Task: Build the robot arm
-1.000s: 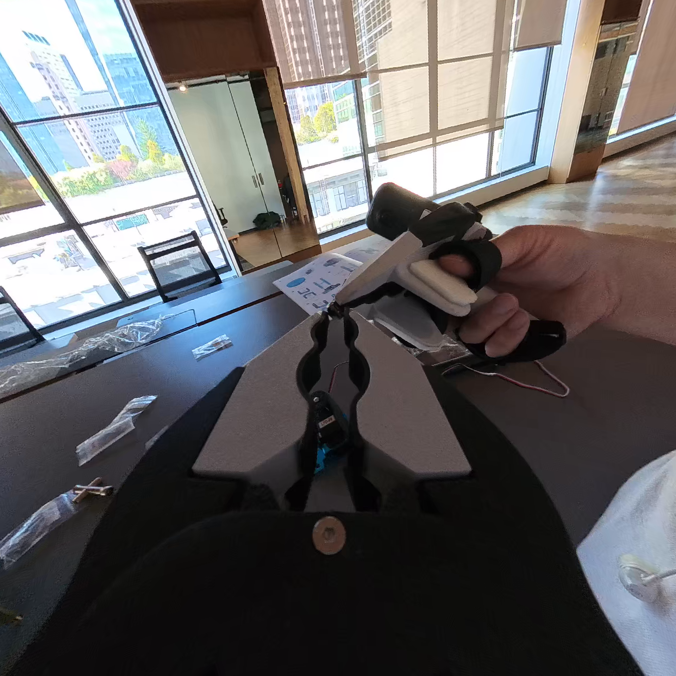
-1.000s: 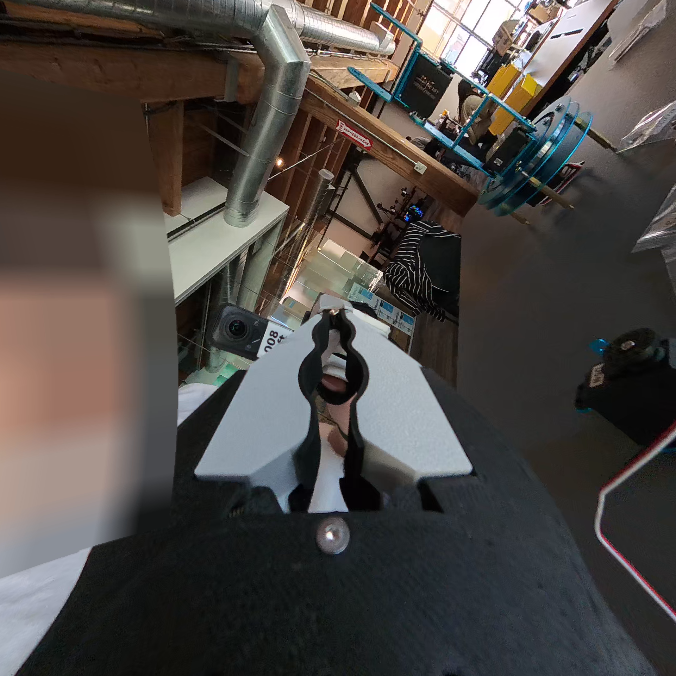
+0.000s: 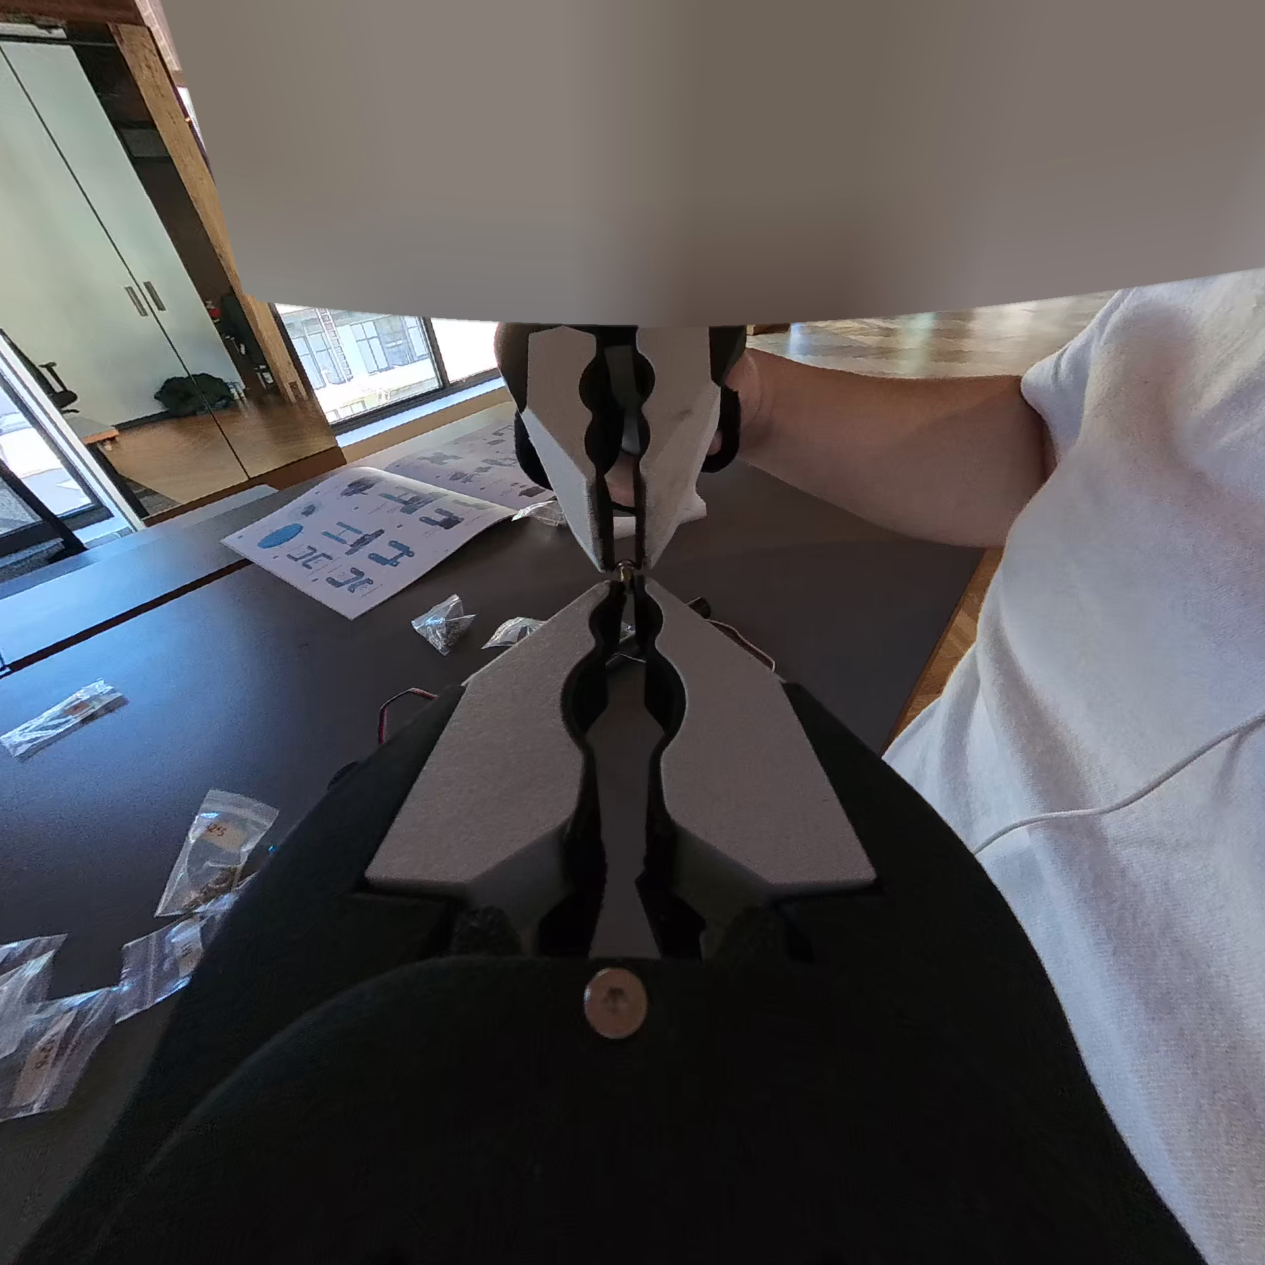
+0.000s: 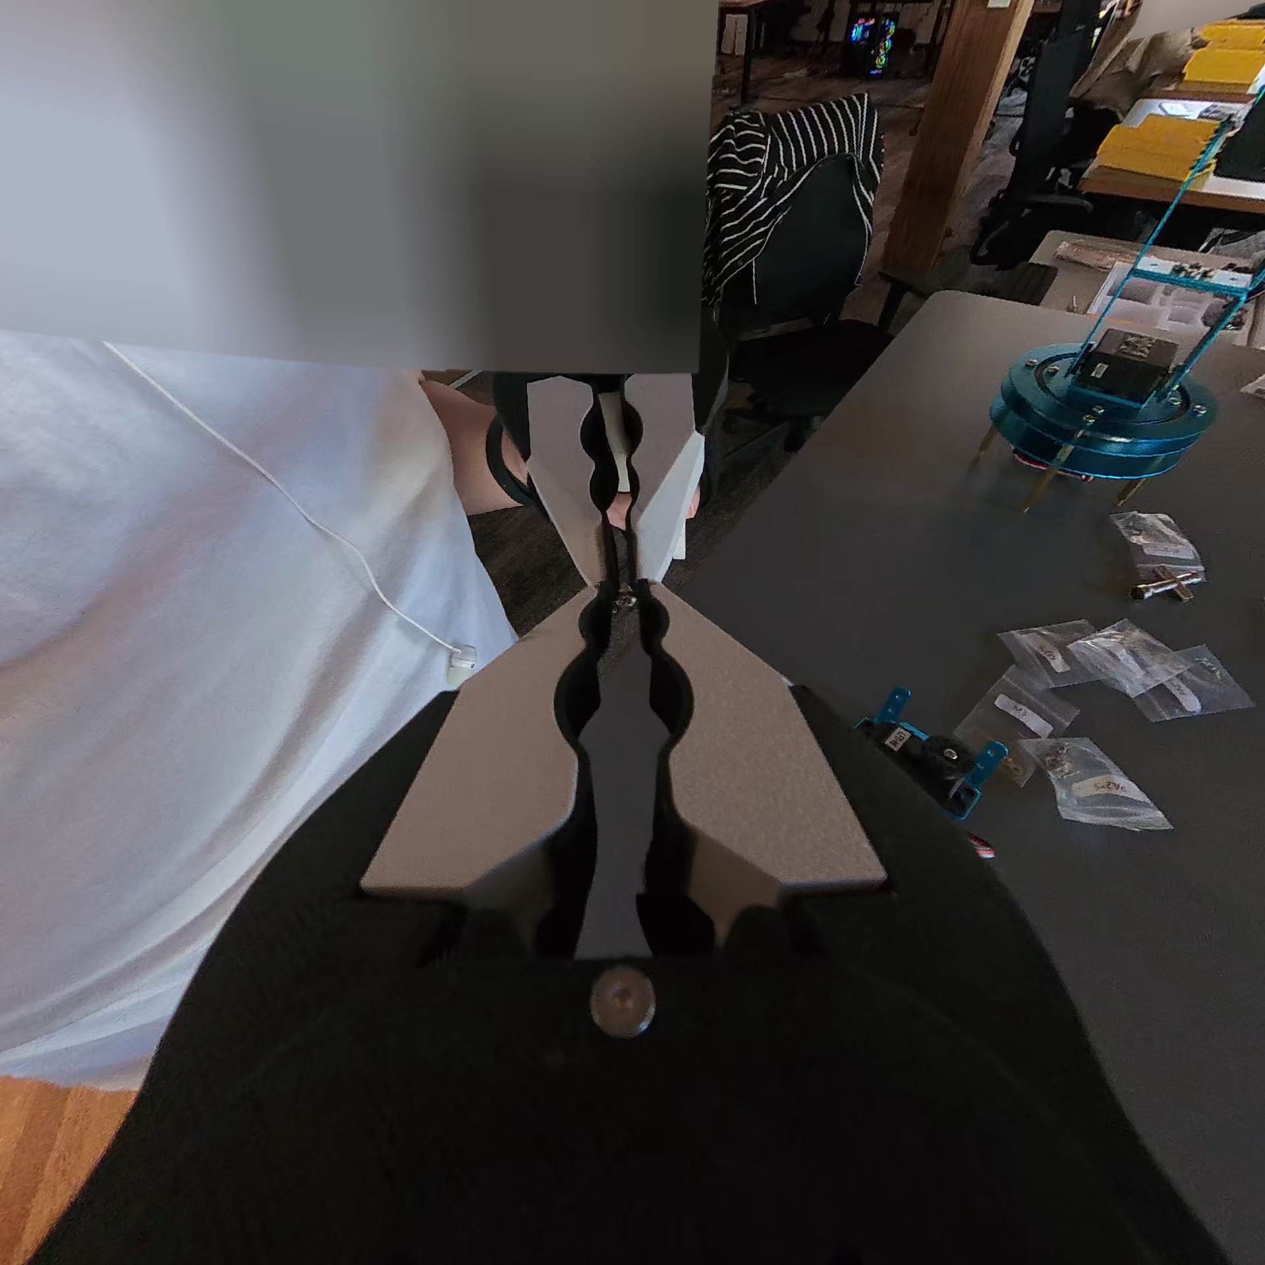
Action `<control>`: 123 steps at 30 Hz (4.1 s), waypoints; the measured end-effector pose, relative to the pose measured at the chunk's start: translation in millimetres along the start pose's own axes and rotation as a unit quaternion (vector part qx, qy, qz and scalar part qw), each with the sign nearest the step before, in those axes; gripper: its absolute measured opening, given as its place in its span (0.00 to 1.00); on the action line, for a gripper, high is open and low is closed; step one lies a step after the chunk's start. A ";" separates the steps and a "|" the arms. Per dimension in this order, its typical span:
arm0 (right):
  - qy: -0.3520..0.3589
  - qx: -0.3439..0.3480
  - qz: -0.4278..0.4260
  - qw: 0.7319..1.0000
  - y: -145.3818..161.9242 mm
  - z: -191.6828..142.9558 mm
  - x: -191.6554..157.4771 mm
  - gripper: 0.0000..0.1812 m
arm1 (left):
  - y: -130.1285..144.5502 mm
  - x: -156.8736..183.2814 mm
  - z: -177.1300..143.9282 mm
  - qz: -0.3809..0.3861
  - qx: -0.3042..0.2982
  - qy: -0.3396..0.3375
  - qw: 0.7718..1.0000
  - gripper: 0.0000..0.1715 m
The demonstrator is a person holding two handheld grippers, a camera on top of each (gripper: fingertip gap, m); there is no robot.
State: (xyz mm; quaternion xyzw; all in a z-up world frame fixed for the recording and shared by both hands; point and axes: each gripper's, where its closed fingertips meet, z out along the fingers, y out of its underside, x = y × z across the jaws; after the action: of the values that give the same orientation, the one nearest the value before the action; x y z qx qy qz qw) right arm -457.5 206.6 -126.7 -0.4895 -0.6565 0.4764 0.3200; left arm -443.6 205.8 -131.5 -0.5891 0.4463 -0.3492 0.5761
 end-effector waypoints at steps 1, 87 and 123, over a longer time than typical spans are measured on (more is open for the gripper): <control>-0.001 -0.001 0.001 1.000 0.6 -0.5 -0.6 0.04 | -0.3 0.9 0.4 -0.001 0.001 0.002 1.000 0.02; -0.030 -0.595 -0.183 0.782 117.1 42.6 116.4 0.04 | 130.6 -119.6 -41.5 -0.032 -0.173 -0.106 0.979 0.23; 0.136 -0.407 -0.092 0.898 86.0 3.1 104.1 0.07 | 152.3 -104.8 -36.2 -0.034 -0.246 -0.097 0.964 0.21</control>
State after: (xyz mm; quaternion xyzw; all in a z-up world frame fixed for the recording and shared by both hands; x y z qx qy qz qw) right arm -464.1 310.0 -213.3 -0.5741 -0.7856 0.0645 0.2214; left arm -533.4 299.2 -268.2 -0.7588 0.4399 -0.1893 0.4415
